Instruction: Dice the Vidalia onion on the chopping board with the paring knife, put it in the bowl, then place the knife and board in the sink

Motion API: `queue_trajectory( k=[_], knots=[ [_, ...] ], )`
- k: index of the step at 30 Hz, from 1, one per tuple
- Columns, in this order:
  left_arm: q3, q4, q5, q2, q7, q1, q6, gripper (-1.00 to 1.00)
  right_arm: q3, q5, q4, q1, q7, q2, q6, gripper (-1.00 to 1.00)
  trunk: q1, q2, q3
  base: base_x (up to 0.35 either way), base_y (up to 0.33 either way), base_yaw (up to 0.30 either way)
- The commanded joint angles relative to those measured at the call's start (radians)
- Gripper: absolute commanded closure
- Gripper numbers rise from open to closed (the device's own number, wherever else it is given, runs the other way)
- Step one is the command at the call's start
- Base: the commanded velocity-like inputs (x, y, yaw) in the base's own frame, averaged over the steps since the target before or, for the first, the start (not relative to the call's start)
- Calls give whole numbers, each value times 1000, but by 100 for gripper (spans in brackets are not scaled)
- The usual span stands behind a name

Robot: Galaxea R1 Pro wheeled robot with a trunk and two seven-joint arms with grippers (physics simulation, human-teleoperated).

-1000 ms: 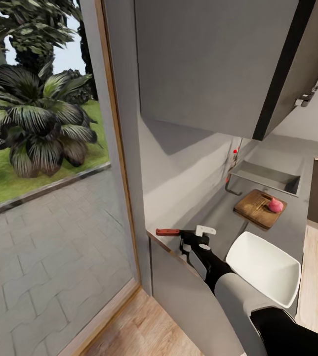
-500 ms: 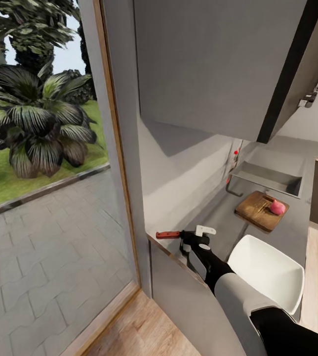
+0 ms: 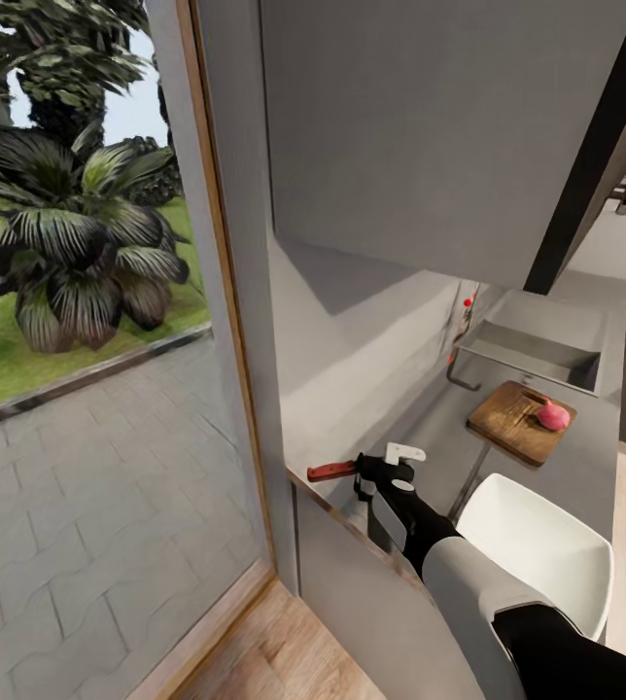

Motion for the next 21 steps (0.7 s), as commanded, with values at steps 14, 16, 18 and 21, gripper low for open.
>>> queue_trajectory(
  k=[14,16,18,21],
  knots=[
    [7,-2,-7,-2,-7,0,-1,-100,4,-26,2,0,-4,0,1,-100,1,-1,-2,47,0,0],
    [7,-2,-7,-2,-7,0,-1,-100,4,-26,2,0,-4,-1,0,-100,1,-1,-2,258,0,0],
    [7,-2,-7,-2,-7,0,-1,-100,4,-26,2,0,-5,0,0,-100,1,-1,-2,240,0,0],
    [7,-2,-7,-2,-7,0,-1,-100,4,-26,2,0,-5,0,0,-100,1,-1,-2,45,0,0]
  ],
)
